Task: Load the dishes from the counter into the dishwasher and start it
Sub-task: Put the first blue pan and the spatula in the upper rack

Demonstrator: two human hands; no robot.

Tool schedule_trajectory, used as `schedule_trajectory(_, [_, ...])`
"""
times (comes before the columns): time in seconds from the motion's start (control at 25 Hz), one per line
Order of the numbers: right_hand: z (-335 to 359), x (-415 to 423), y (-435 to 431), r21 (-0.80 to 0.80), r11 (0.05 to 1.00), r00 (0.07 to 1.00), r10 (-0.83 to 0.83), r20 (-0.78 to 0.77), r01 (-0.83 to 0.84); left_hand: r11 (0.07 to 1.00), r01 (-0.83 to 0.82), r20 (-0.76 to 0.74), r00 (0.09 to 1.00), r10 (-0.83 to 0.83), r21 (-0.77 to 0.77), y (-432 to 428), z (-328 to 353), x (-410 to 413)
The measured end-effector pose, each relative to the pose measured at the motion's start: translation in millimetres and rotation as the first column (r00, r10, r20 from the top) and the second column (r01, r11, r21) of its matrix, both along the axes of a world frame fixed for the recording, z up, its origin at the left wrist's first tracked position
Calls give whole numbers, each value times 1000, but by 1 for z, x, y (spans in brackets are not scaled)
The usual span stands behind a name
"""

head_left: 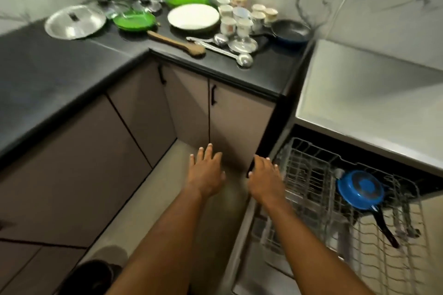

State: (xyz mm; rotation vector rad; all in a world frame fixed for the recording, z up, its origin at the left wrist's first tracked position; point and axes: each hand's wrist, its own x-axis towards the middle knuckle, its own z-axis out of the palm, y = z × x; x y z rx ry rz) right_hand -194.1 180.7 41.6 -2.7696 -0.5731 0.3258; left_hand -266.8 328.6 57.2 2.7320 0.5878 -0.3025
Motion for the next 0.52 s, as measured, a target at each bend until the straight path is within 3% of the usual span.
schedule_trajectory(0.28, [33,7,129,52,998,1000,-17,11,17,1000,26,-1,1000,-26,12,134,29,7])
schedule_trajectory(0.52, [39,55,160,42,995,996,-89,27,88,995,95,-6,995,-95,4,170,30,49])
